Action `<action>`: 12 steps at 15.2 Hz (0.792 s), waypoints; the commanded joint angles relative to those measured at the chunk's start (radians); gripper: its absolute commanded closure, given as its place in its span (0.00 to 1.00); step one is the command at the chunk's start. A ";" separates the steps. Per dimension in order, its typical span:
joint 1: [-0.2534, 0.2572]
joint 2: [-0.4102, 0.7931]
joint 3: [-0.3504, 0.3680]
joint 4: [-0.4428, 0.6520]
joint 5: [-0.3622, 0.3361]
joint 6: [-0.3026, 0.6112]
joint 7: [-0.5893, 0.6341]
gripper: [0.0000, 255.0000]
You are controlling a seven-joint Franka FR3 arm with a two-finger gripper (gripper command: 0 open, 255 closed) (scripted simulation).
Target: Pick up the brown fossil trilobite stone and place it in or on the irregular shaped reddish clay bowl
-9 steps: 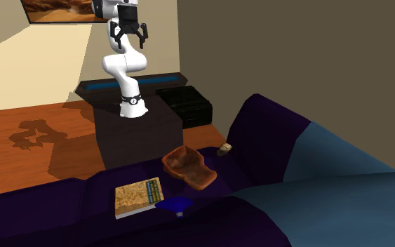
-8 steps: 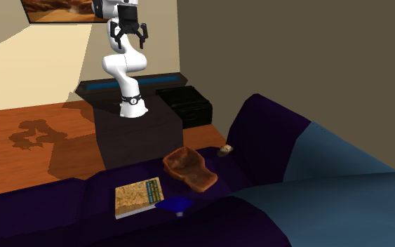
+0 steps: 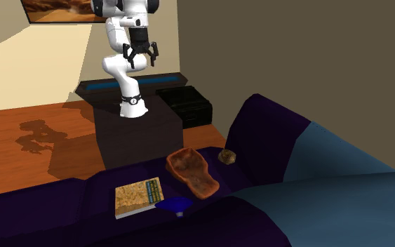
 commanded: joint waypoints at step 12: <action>0.084 0.319 0.059 -0.134 0.141 0.525 0.001 0.00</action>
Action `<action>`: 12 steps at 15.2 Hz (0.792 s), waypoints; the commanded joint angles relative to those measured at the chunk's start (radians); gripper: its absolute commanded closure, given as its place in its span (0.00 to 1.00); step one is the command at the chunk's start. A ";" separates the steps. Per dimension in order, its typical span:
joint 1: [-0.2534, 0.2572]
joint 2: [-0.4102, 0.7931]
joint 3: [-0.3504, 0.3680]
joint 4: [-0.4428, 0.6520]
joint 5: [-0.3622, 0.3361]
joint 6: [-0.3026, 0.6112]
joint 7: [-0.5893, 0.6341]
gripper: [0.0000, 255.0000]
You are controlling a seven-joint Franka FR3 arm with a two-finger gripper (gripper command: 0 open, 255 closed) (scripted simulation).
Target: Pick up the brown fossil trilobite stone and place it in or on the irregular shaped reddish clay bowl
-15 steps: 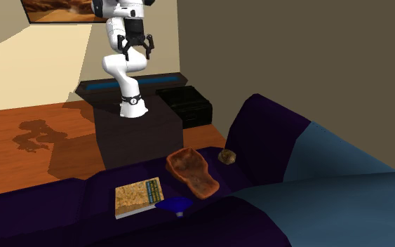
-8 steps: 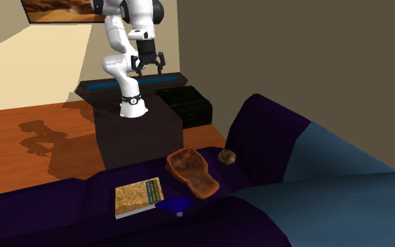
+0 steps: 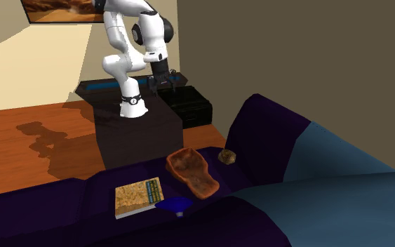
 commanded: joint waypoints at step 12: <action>0.091 0.496 0.062 0.112 0.164 0.467 -0.076 0.00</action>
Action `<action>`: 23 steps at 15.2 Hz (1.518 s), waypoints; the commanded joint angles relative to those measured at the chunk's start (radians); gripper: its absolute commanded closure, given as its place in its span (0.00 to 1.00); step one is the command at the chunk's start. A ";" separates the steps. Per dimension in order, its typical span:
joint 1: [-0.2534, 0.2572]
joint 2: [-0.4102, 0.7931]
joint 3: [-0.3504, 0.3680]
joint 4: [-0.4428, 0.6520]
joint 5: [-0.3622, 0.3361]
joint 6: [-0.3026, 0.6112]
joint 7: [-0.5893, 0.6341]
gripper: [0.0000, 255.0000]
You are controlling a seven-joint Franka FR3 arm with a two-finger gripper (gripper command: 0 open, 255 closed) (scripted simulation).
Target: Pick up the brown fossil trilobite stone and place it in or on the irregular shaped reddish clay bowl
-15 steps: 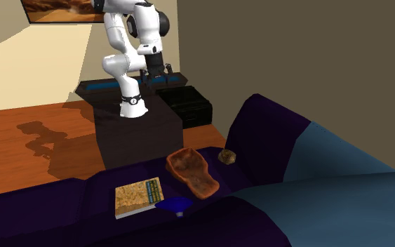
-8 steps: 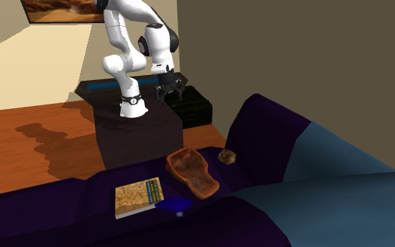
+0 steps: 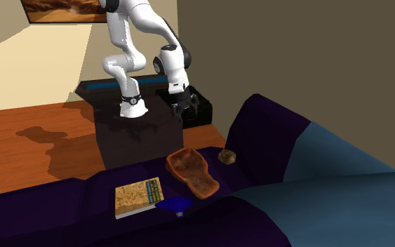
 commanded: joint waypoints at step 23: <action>0.100 0.747 0.086 0.537 0.074 0.333 -0.086 0.00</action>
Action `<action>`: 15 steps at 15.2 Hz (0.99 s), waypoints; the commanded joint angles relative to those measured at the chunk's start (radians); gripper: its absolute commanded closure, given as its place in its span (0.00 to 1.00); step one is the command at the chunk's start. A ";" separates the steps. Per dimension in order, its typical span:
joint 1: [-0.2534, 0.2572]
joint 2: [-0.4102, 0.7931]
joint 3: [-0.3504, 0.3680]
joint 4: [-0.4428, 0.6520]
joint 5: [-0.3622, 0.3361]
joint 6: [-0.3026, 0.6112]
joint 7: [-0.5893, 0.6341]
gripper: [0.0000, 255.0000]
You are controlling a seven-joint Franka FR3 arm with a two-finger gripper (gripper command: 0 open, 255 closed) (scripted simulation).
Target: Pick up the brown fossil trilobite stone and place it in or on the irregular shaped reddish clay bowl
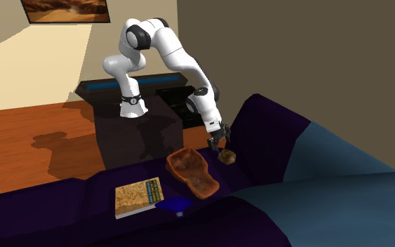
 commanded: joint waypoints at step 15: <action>0.006 0.024 -0.002 0.019 -0.002 0.006 0.000 1.00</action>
